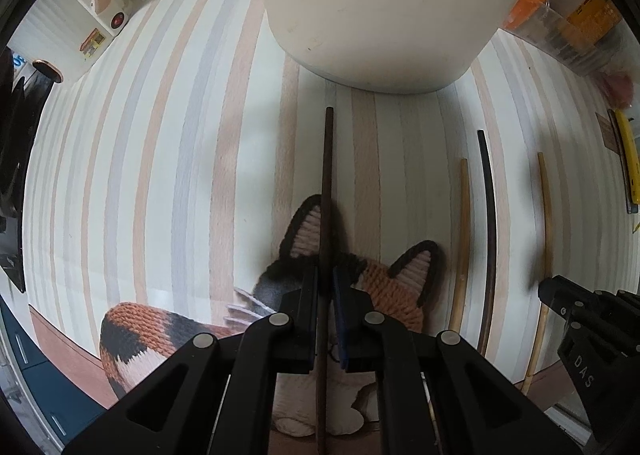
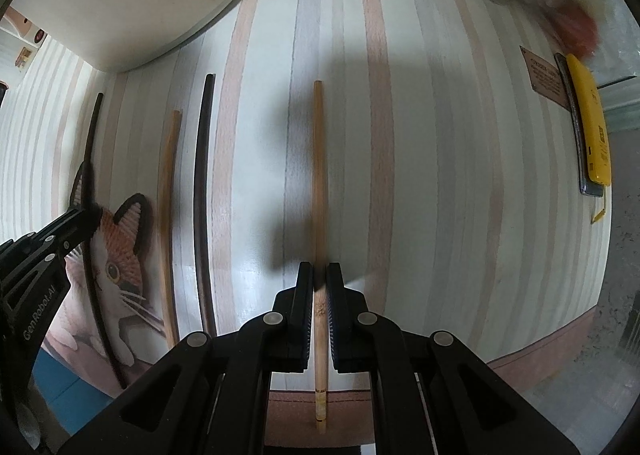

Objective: Organize utensils

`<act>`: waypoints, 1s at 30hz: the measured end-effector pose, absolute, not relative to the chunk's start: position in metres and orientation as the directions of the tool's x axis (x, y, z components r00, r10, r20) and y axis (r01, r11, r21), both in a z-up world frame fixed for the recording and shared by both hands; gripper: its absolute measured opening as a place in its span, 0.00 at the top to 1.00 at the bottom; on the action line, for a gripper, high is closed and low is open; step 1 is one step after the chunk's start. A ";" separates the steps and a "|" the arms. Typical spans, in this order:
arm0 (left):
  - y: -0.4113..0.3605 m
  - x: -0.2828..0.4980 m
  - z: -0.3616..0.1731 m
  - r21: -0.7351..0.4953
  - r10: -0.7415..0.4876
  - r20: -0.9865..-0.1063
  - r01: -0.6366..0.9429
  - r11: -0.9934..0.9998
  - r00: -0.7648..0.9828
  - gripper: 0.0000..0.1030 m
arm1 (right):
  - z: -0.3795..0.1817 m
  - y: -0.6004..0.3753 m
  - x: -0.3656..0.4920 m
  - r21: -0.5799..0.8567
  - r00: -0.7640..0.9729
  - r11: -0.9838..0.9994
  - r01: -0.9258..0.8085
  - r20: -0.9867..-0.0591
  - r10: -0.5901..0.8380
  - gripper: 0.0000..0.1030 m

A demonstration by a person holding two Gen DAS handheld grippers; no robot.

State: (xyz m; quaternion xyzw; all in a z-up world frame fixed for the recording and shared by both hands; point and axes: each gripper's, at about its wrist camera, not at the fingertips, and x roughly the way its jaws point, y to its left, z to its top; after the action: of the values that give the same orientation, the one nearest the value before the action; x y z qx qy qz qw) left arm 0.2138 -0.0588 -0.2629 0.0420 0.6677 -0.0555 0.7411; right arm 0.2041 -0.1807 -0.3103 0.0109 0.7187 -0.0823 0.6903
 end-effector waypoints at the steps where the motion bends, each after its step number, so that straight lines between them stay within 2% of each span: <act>1: -0.059 0.214 -0.262 -0.012 -0.027 -0.994 0.139 0.990 0.103 0.96 | -0.309 -0.180 0.203 -0.104 -0.045 0.986 0.132 -0.994 -0.099 0.93; 9: -0.043 0.206 -0.259 -0.004 -0.017 -0.993 0.116 0.993 0.116 0.97 | -0.297 -0.192 0.192 -0.069 -0.008 0.981 0.180 -0.998 -0.069 0.93; 16: -0.028 0.203 -0.233 0.032 0.010 -0.979 0.105 0.994 0.205 0.99 | -0.274 -0.195 0.190 -0.063 0.057 0.980 0.187 -0.996 -0.075 0.93; 30: -0.002 0.203 -0.186 -0.062 -0.066 -0.956 0.024 0.998 0.286 1.00 | -0.228 -0.211 0.186 -0.009 0.166 0.979 0.206 -0.985 -0.044 0.93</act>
State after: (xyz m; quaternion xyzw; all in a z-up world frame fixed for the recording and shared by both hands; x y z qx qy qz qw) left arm 0.2033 -0.0018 -0.1863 -0.0179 0.5970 -0.0281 0.8016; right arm 0.1860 -0.2112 -0.2283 0.0634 0.6405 -0.0820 0.7610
